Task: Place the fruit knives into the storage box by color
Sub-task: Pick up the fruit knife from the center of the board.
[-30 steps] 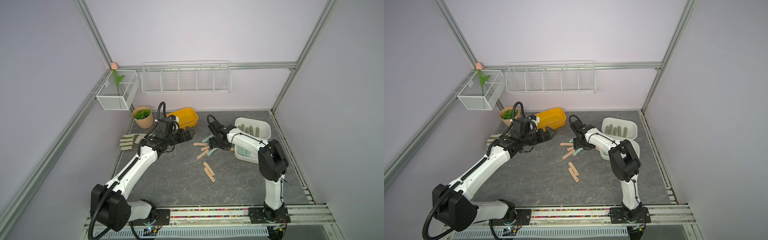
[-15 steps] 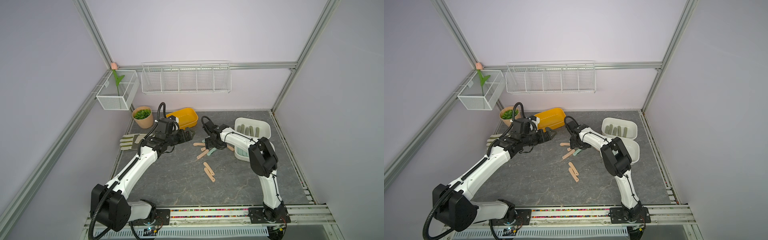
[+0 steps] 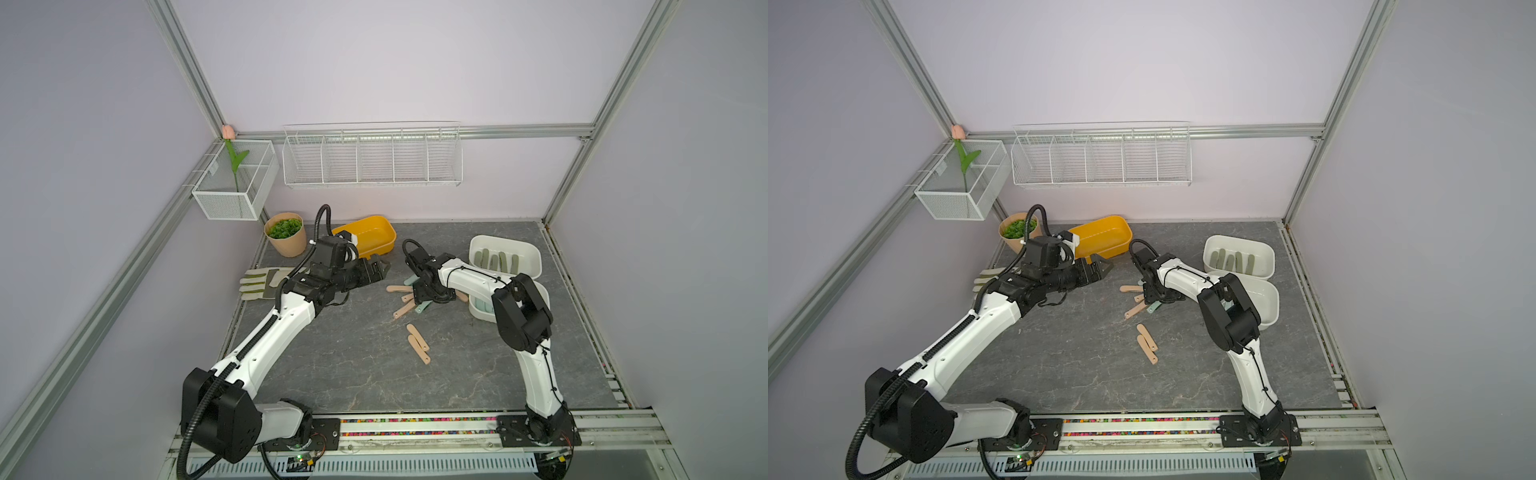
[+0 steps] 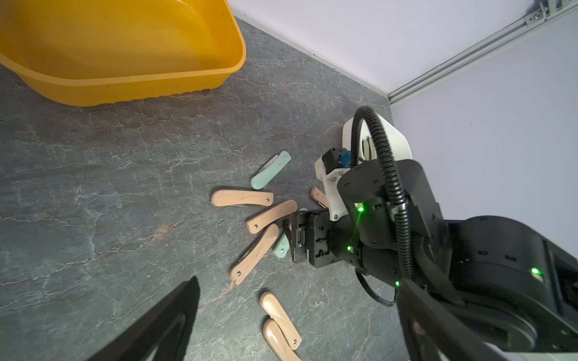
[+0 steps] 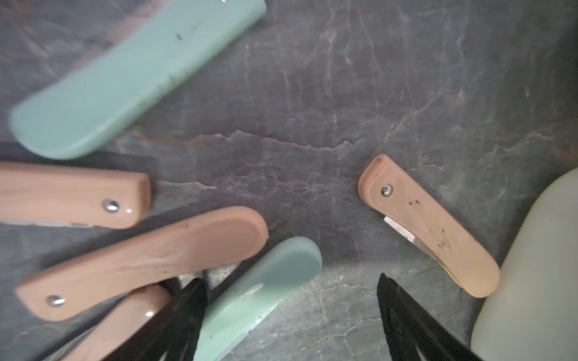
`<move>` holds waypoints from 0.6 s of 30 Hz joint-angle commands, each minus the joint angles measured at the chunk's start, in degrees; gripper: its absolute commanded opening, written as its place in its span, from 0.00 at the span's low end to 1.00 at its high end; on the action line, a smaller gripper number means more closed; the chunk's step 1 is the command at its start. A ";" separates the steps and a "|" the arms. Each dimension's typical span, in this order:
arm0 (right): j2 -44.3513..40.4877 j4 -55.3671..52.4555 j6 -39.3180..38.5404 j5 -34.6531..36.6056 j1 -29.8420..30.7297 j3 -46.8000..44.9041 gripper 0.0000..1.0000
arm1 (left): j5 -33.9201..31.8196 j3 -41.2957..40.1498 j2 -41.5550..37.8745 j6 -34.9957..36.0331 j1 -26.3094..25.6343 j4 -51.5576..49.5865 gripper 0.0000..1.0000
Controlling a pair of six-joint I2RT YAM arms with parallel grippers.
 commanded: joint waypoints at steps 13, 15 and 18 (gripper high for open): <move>-8.00 3.74 0.73 -1.07 0.27 -12.36 0.80 | 0.84 -0.36 0.17 -0.81 0.41 1.07 0.99; -8.37 4.56 0.90 -1.95 0.26 -13.33 0.76 | 0.86 -0.31 0.20 -0.89 0.41 1.19 0.99; -8.22 5.42 0.86 -3.13 0.06 -13.81 0.67 | 1.16 -0.28 0.34 -1.08 0.41 1.33 0.99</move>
